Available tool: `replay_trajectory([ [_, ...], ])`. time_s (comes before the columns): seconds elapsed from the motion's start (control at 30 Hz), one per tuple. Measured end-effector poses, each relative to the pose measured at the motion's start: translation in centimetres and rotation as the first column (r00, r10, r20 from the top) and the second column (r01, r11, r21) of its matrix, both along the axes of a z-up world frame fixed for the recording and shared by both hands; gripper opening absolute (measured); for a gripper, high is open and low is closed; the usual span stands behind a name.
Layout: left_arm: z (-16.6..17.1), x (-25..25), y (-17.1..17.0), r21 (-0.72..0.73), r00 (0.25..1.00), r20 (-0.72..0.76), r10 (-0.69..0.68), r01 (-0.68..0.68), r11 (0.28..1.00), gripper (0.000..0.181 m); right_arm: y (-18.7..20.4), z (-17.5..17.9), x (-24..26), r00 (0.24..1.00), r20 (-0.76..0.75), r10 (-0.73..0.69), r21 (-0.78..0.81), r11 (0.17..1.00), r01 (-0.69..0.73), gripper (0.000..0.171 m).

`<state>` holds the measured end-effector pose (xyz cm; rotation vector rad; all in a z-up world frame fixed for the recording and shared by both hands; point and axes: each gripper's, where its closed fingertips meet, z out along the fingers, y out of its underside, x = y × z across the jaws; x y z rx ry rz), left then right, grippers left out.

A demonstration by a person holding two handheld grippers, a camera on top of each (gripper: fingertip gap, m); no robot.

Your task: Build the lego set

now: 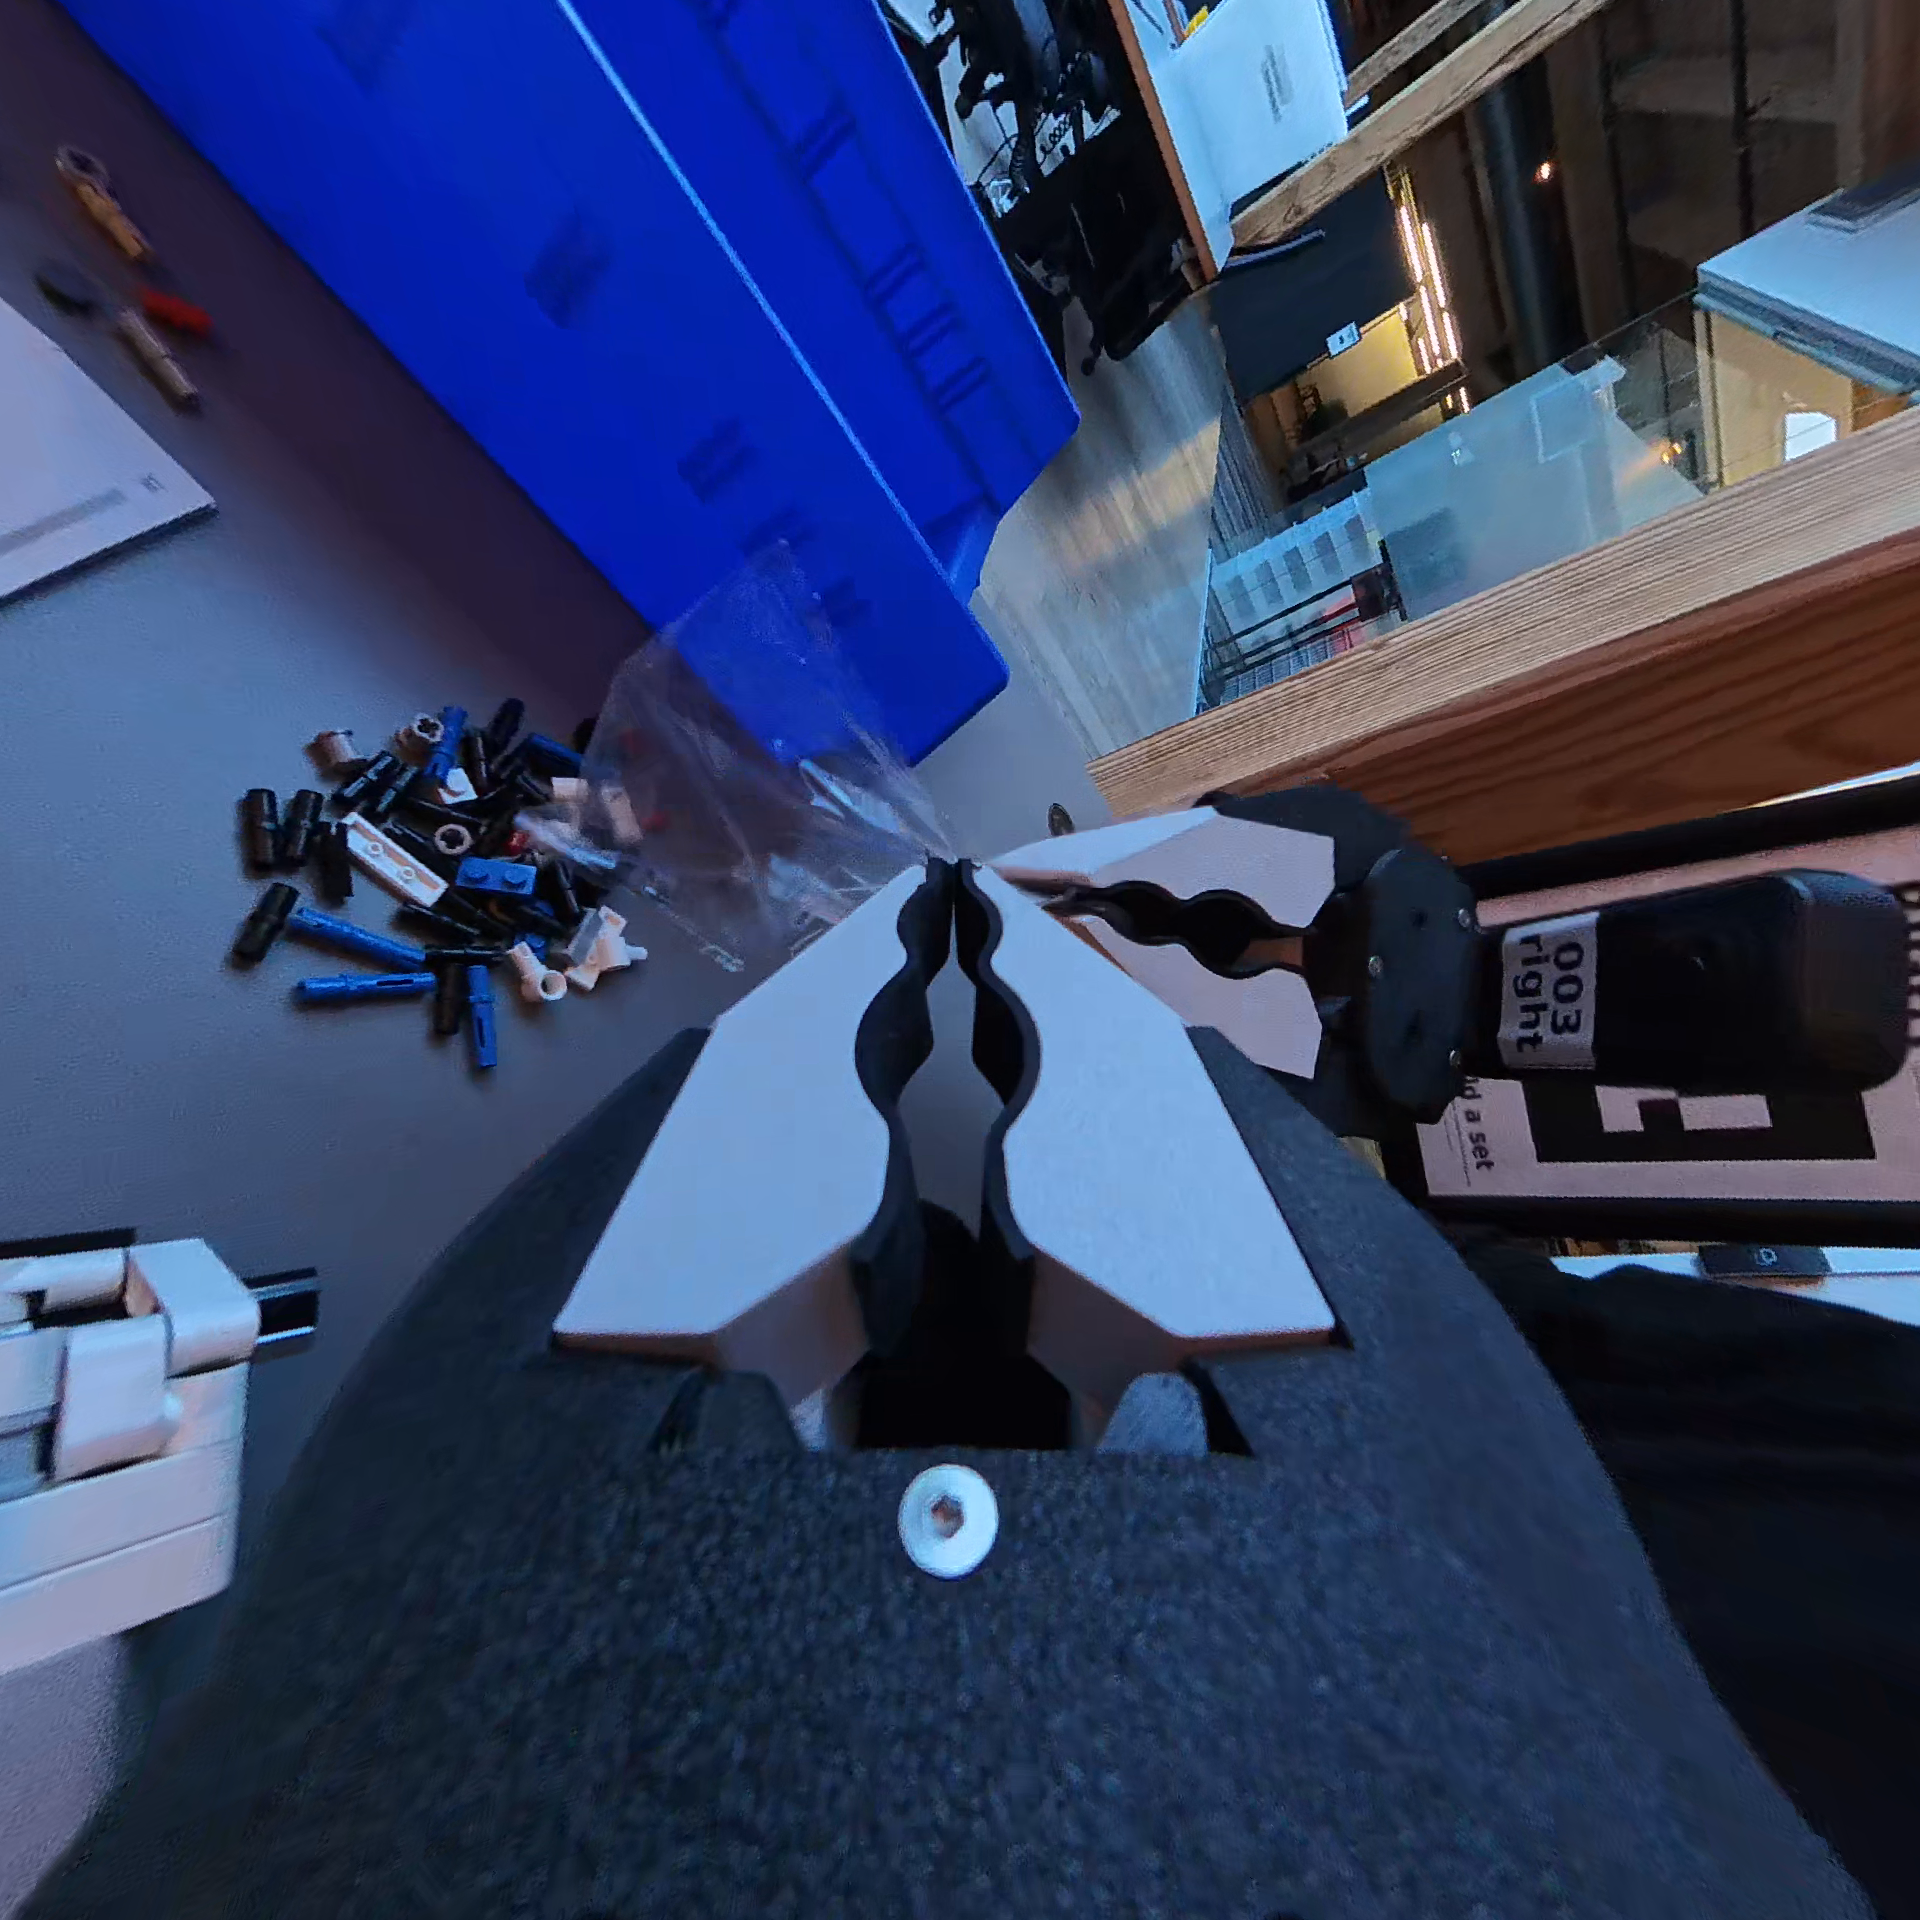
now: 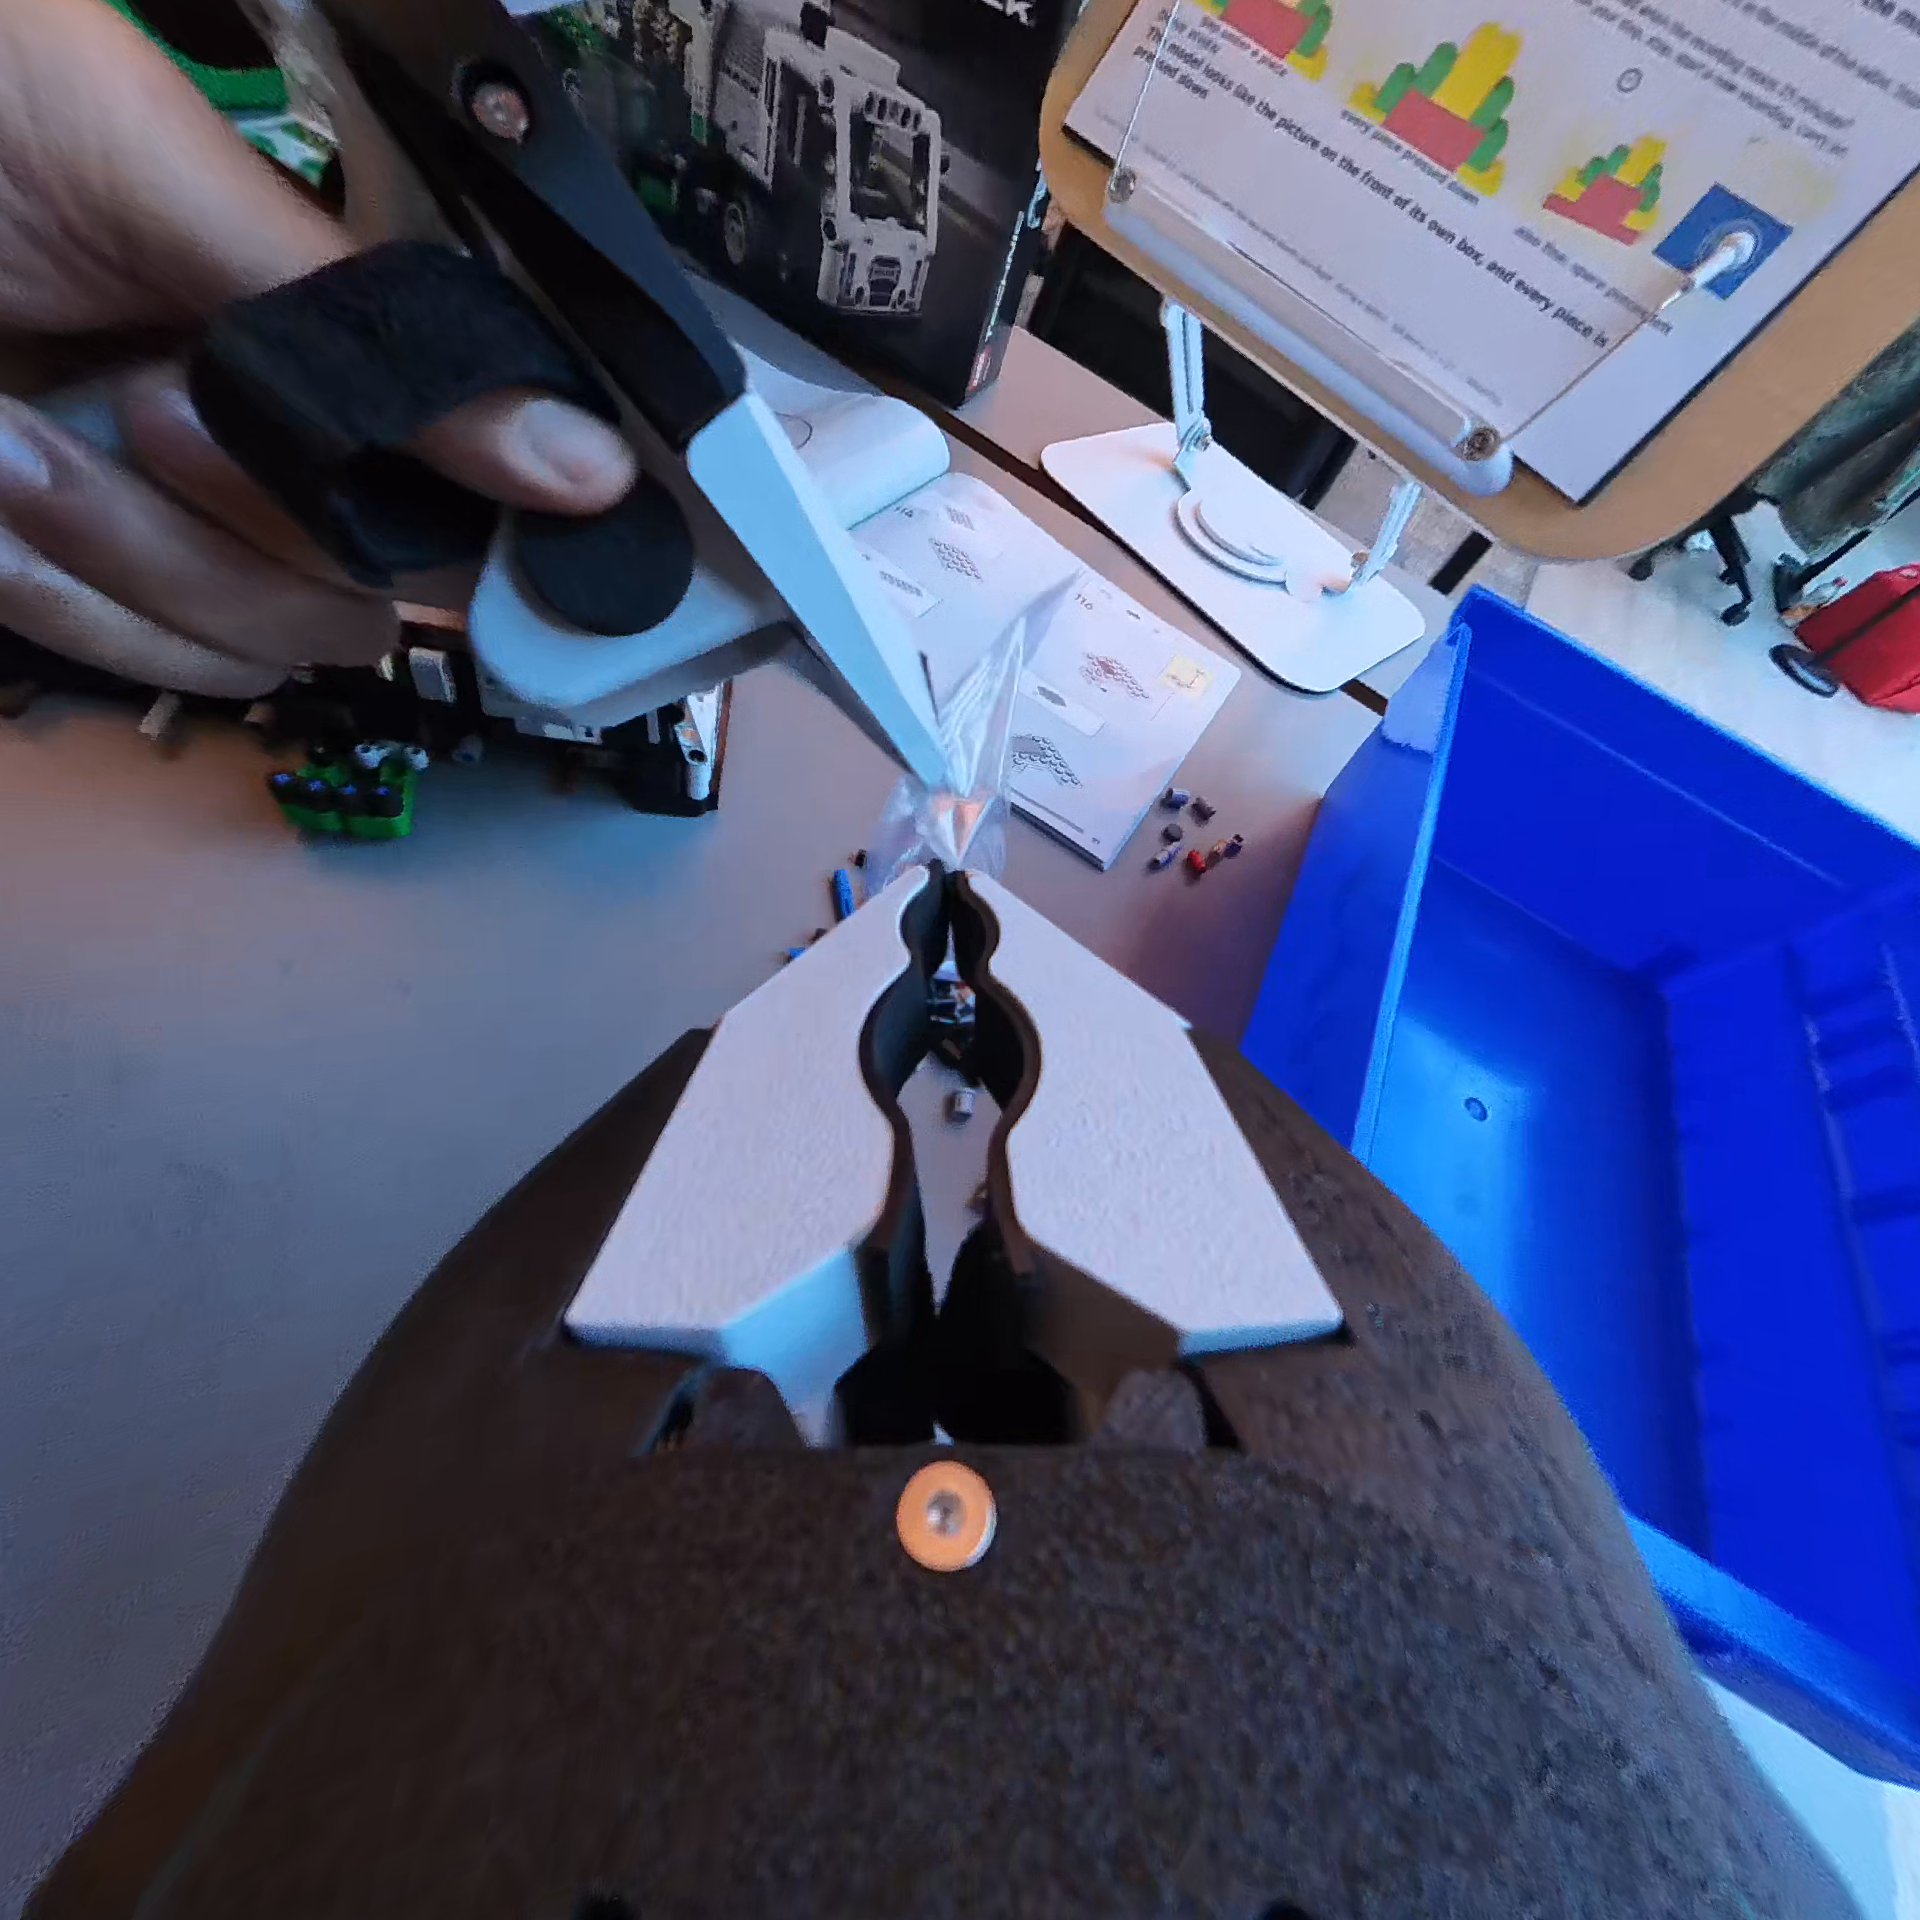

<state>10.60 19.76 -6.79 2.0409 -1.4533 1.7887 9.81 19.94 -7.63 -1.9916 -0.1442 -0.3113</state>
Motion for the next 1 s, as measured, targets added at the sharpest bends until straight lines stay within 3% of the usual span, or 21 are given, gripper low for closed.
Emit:
replay_trajectory([
  [0.27,2.3,1.9,-1.7,-0.15,0.997,0.054,-0.055,0.062,0.987,0.0,-0.9,2.1,-0.3,0.994,0.095,-0.045,-0.019,0.999,0.047,0.0],
  [0.4,3.4,2.2,-2.5,-0.148,0.993,0.091,-0.079,0.092,0.985,0.0,-1.4,3.0,-0.1,0.99,0.132,-0.05,-0.018,0.998,0.052,0.0],
  [0.67,4.2,1.8,-2.0,-0.206,0.99,0.113,-0.083,0.105,0.973,0.0,-1.7,3.4,0.2,0.999,0.001,-0.04,-0.039,0.998,0.04,0.006],
  [0.77,4.8,0.2,-1.4,-0.083,0.981,0.158,-0.112,0.126,0.989,0.0,-2.2,4.5,-2.2,0.987,-0.144,0.075,0.04,0.997,-0.07,0.025],
  [0.87,6.0,-3.9,-0.5,0.14,0.952,0.241,-0.191,0.161,0.977,0.0,-3.1,3.7,-3.7,0.973,-0.184,0.142,0.068,0.989,-0.132,0.028],
  [0.93,6.0,-7.5,1.4,0.373,0.943,0.242,-0.229,0.128,0.919,0.0,-3.3,2.7,-4.9,0.953,-0.234,0.192,0.119,0.979,-0.167,0.024],
  [1.0,6.2,-11.8,4.4,0.59,0.948,0.231,-0.218,0.042,0.806,0.0,-3.2,1.3,-6.0,0.926,-0.303,0.224,0.145,0.972,-0.188,0.022],
])
